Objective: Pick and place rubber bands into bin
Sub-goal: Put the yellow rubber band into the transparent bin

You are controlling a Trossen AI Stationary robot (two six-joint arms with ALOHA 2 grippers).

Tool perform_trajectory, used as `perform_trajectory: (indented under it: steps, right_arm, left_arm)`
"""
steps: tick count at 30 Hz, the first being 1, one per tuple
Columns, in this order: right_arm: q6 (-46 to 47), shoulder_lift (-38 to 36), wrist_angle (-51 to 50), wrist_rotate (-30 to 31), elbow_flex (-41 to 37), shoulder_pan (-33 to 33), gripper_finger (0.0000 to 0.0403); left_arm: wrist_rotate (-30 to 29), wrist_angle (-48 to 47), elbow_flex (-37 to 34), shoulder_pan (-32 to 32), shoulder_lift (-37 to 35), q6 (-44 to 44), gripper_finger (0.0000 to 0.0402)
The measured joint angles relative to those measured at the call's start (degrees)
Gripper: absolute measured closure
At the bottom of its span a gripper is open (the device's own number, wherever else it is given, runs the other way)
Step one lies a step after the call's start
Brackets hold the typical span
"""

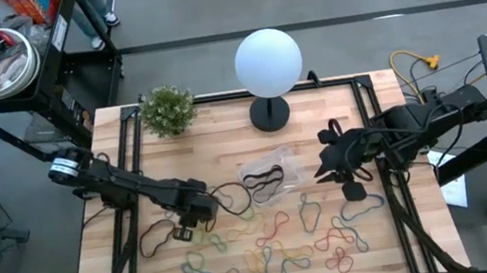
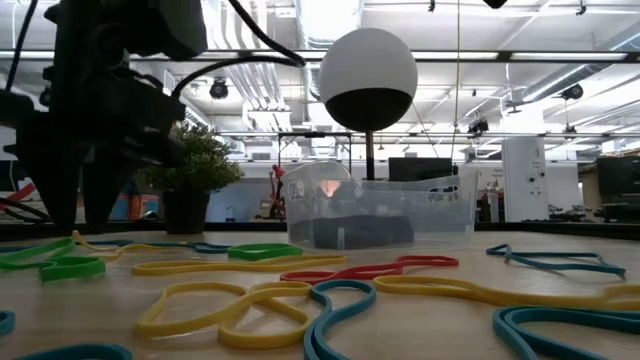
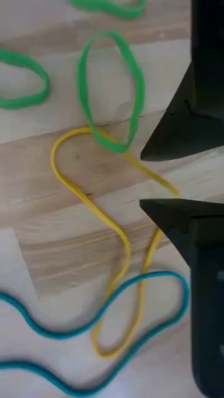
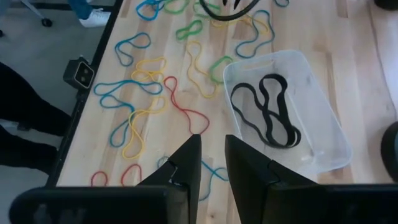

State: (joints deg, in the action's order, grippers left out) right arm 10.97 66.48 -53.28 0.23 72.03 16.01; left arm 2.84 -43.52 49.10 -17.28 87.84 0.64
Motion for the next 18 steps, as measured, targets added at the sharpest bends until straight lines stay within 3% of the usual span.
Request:
perform_trajectory:
  steps: [8, 18]
  right_arm:
    - [2.2, 0.0, 0.0, 0.0, -0.8, 0.0, 0.0333]
    - [2.1, 0.0, 0.1, 0.0, -0.8, 0.0, 0.0335]
  left_arm:
    - [0.0, -0.2, 0.0, 0.0, 3.6, 0.3, 0.0311]
    - [0.5, -3.2, 0.0, 0.0, 1.5, 0.6, 0.0311]
